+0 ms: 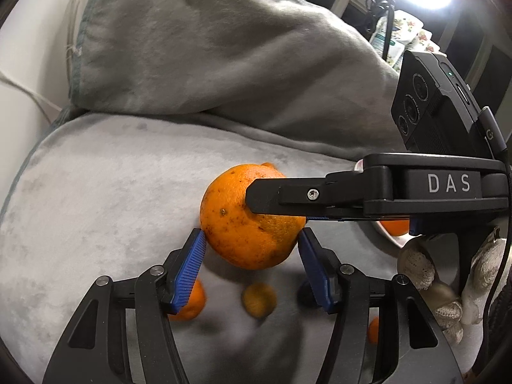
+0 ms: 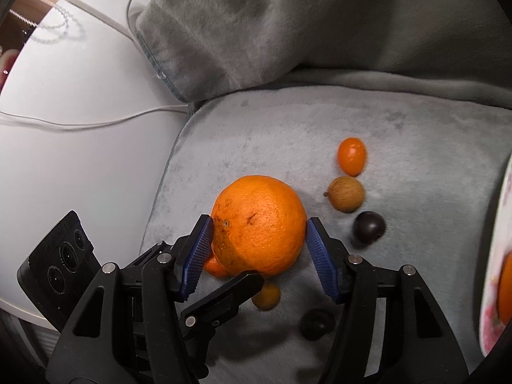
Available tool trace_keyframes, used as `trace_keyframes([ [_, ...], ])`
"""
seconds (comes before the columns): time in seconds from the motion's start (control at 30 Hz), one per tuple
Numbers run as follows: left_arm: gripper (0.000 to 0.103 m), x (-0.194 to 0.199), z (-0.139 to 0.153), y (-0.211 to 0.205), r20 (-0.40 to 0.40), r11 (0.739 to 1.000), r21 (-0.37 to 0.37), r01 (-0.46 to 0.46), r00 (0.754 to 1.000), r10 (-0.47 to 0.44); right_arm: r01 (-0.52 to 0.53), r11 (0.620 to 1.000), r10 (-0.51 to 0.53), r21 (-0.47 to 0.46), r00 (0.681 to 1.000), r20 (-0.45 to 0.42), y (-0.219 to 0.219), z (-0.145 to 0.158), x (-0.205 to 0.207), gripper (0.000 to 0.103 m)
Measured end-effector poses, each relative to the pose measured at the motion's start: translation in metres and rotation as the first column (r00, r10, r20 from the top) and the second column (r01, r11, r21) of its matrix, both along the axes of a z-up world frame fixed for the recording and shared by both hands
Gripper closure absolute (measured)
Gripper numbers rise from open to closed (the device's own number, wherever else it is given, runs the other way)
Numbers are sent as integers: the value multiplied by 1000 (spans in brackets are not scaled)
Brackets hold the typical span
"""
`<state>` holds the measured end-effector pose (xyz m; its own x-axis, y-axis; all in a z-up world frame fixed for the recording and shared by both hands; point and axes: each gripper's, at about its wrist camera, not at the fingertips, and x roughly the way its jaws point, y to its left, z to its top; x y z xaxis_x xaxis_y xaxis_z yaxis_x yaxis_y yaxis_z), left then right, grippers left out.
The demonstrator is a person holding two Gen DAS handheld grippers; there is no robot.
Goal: Organize fruits
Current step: 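Carry the bumpy orange with the right gripper onto the plate beside the first orange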
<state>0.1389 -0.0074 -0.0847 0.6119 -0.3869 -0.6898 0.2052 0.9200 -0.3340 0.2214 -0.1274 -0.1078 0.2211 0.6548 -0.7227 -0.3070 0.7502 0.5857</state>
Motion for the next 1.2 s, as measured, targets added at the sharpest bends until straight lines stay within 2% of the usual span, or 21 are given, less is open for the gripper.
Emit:
trace_keyframes([
  [0.67,43,20,29,-74,65,994,24,106,992,-107,119,992,-121,34,990,69,-90,32,-3,40],
  [1.2,43,44,47,-160,87,967,70,246,964,-251,269,959,-276,84,958,78,-191,46,0,40],
])
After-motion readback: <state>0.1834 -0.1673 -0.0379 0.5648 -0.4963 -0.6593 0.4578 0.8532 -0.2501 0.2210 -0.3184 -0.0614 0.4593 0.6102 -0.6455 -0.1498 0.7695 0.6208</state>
